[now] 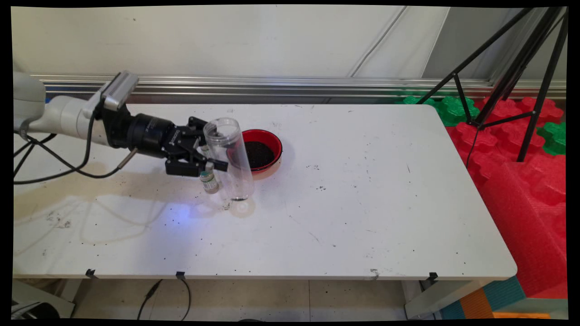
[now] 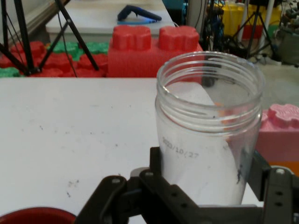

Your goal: Place the picked object on the table

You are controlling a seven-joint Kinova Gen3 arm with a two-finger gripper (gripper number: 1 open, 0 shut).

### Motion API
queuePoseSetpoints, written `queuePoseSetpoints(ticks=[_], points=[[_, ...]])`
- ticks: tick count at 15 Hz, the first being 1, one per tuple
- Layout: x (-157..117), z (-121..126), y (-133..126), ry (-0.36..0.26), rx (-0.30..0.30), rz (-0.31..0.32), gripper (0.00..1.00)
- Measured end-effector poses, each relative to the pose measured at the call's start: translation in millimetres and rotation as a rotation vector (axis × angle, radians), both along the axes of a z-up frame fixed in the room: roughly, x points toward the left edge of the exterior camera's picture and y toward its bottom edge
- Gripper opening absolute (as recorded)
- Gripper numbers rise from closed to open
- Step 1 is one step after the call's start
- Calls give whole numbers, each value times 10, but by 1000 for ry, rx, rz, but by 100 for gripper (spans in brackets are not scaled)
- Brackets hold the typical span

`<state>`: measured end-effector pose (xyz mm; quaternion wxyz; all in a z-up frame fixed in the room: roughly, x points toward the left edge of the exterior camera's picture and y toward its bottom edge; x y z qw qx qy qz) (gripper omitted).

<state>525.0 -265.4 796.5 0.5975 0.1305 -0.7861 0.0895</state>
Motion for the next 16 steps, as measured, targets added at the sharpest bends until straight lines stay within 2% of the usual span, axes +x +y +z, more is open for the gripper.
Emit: queuePoseSetpoints(ticks=[16], points=[[-1,-442,96,-76,14,-41,0]])
